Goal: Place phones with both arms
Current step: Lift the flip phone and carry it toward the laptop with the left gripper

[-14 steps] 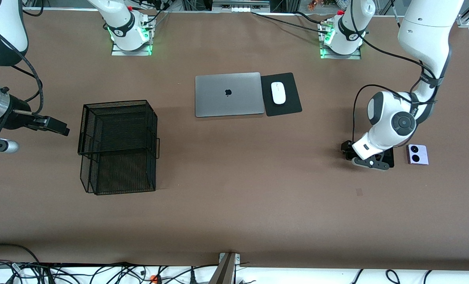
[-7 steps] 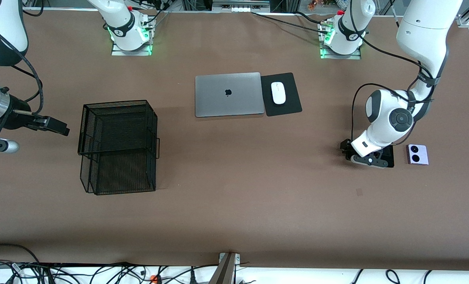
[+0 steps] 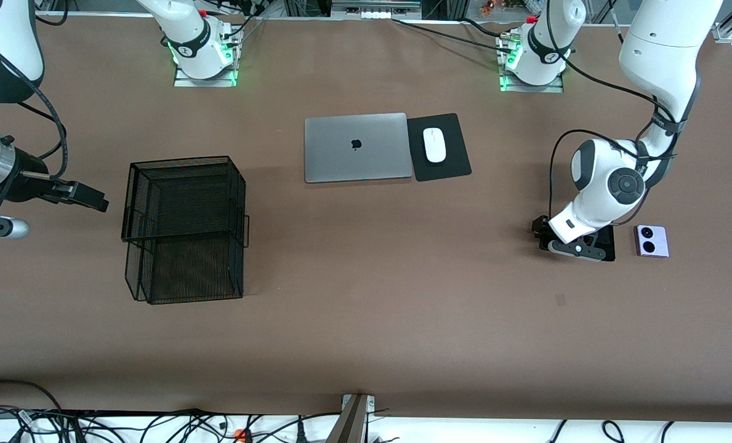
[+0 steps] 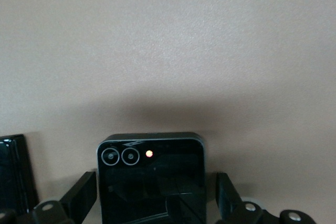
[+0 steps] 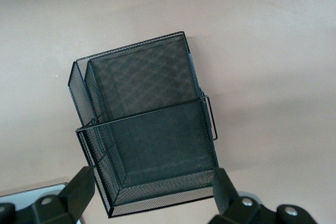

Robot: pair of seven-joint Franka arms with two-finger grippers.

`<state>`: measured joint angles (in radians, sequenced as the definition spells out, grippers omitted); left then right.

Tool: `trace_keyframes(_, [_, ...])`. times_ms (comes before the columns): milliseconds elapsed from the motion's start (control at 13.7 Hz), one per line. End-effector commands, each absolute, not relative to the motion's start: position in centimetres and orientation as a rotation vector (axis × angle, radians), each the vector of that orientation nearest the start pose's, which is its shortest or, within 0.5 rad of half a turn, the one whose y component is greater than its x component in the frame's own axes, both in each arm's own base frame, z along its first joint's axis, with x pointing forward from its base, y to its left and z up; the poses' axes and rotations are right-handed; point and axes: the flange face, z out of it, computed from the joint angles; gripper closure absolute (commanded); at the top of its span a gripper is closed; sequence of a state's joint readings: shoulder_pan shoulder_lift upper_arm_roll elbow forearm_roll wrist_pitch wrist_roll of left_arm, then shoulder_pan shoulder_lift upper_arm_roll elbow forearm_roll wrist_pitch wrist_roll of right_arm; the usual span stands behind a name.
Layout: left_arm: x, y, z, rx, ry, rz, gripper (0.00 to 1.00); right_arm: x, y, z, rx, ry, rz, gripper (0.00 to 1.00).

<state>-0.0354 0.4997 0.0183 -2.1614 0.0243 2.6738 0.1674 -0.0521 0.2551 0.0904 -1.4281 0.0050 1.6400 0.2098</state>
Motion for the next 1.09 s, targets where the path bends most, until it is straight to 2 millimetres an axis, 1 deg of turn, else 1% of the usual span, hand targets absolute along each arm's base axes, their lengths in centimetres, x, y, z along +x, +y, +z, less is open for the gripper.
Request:
trace_keyframes(0, [56.1,-0.5,15.2,-3.09,0.362,-0.044,0.0,63.3,1.5,55.0,-3.089,0.254,0.079,0.0])
trace_keyframes(73, [56.1,-0.5,15.1,-3.09,0.362,-0.041,0.0,63.3,1.5,55.1,-3.089,0.254,0.077,0.0])
trace_keyframes(146, [56.1,-0.5,15.2,-3.091,0.358,-0.044,0.08,63.3,1.5,55.1,-3.089,0.254,0.077,0.0])
trace_keyframes(218, [56.1,-0.5,15.1,-3.093,0.346,-0.039,0.28,63.3,1.5,55.0,-3.089,0.254,0.079,0.0])
trace_keyframes(291, [56.1,-0.6,15.0,-3.095,0.341,-0.039,0.58,63.3,1.5,55.0,-3.089,0.254,0.079,0.0])
trace_keyframes(364, [56.1,-0.5,14.9,-3.095,0.337,-0.035,0.8,63.3,1.5,55.0,-3.089,0.254,0.079,0.0])
trace_keyframes(437, [56.2,-0.5,14.8,-3.096,0.332,-0.032,0.92,63.3,1.5,55.0,-3.089,0.254,0.079,0.0])
trace_keyframes(510, [56.3,-0.5,14.9,-3.096,0.327,-0.035,1.0,63.3,1.5,55.0,-3.089,0.254,0.079,0.0])
trace_keyframes(728, [56.8,-0.5,15.6,-3.103,0.3,-0.04,1.0,63.3,1.5,55.0,-3.089,0.254,0.079,0.0])
trace_keyframes(801, [57.6,-0.8,16.4,-3.105,0.294,-0.024,1.0,63.3,1.5,55.0,-3.089,0.254,0.079,0.0])
trace_keyframes(874, [58.5,-1.4,17.3,-3.106,0.29,0.011,1.0,63.3,1.4,55.0,-3.089,0.256,0.079,0.0])
trace_keyframes(1019, [60.4,-4.0,19.8,-3.123,0.25,0.053,1.0,63.3,1.4,55.0,-3.089,0.256,0.079,0.0])
